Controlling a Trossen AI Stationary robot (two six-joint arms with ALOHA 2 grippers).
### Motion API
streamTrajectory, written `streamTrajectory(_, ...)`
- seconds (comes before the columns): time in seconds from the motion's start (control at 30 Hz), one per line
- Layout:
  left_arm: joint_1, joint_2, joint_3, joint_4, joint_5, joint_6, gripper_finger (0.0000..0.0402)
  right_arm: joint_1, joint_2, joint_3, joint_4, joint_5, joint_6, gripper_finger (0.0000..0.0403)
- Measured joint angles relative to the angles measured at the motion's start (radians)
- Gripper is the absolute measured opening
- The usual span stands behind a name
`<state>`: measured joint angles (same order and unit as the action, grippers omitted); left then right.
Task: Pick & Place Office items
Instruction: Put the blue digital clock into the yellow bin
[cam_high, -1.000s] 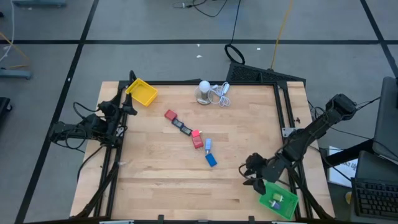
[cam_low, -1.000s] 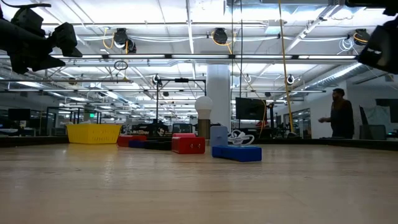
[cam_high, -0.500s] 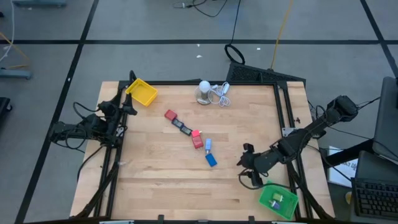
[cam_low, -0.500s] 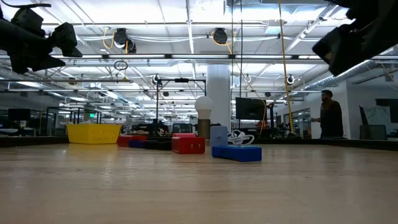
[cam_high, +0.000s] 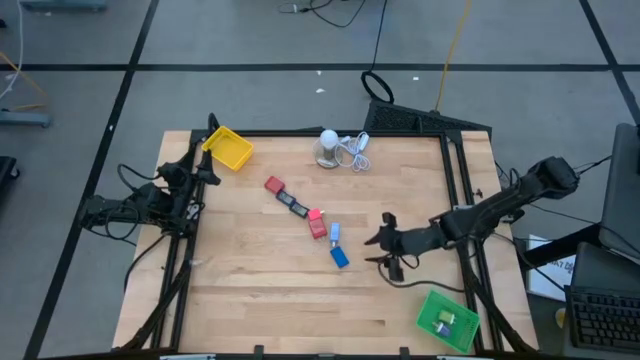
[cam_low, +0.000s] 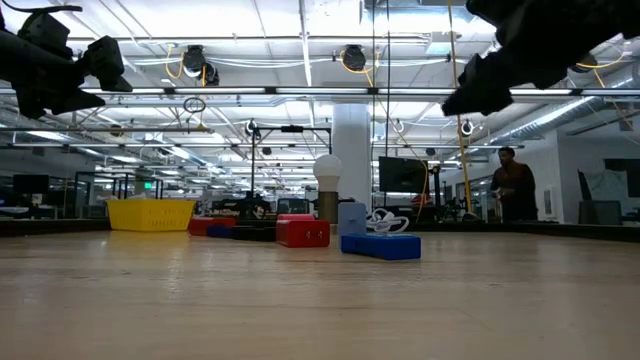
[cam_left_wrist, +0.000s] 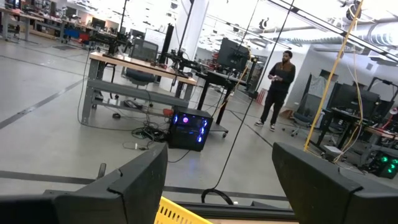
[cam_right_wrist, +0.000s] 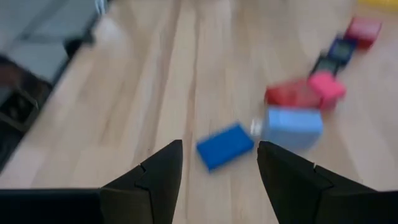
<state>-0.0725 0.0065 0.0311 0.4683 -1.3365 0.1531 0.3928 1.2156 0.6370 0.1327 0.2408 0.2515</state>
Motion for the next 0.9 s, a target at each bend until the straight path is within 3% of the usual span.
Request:
streamTrajectory(0.27,0.000,0.000,0.000,0.000,0.000,0.000,0.0294,-0.034,0.021,-0.191,0.620,-0.005,-0.031,0.0196)
streamTrajectory(0.47,0.000,0.000,0.000,0.000,0.000,0.000,0.0294,-0.032,0.101,-0.192,0.835,-0.006,-0.006,0.0199)
streamTrajectory(0.7,0.000,0.000,0.000,0.000,0.000,0.000,0.0294,-0.031,0.260,-0.044,0.685,-0.007,0.058,0.0247)
streamTrajectory(0.8,0.000,0.000,0.000,0.000,0.000,0.000,0.0294,-0.031,0.320,0.068,0.431,0.005,0.101,0.0273)
streamTrajectory(0.9,0.000,0.000,0.000,0.000,0.000,0.000,0.0294,-0.028,0.380,0.201,0.082,0.093,0.152,0.0288)
